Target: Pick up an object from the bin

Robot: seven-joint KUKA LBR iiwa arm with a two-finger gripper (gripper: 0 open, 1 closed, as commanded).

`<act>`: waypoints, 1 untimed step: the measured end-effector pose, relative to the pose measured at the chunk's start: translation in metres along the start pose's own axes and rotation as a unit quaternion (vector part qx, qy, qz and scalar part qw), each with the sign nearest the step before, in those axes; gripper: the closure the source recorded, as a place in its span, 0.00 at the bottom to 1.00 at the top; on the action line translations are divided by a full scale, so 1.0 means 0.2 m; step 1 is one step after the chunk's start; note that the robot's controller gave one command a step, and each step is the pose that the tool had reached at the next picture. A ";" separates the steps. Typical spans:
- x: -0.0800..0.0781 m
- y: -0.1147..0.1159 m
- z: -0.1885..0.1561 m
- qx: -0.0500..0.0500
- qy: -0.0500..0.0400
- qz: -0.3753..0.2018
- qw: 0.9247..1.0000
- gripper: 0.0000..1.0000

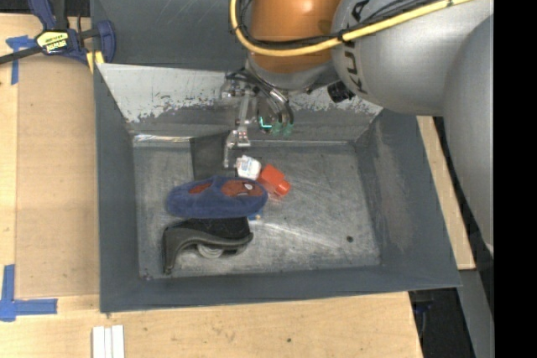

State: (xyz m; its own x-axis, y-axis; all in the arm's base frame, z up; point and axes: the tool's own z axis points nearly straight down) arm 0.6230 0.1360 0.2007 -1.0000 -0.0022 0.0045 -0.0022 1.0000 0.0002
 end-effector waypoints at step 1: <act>0.01 0.00 0.60 -0.002 -0.006 0.109 0.994 0.00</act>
Offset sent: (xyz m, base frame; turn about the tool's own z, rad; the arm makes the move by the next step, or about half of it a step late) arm -0.0057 0.0000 -0.1207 0.2165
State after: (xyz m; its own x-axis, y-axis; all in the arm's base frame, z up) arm 0.6196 0.1355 0.0809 -0.9768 0.2139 -0.0063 0.2139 0.9768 0.0036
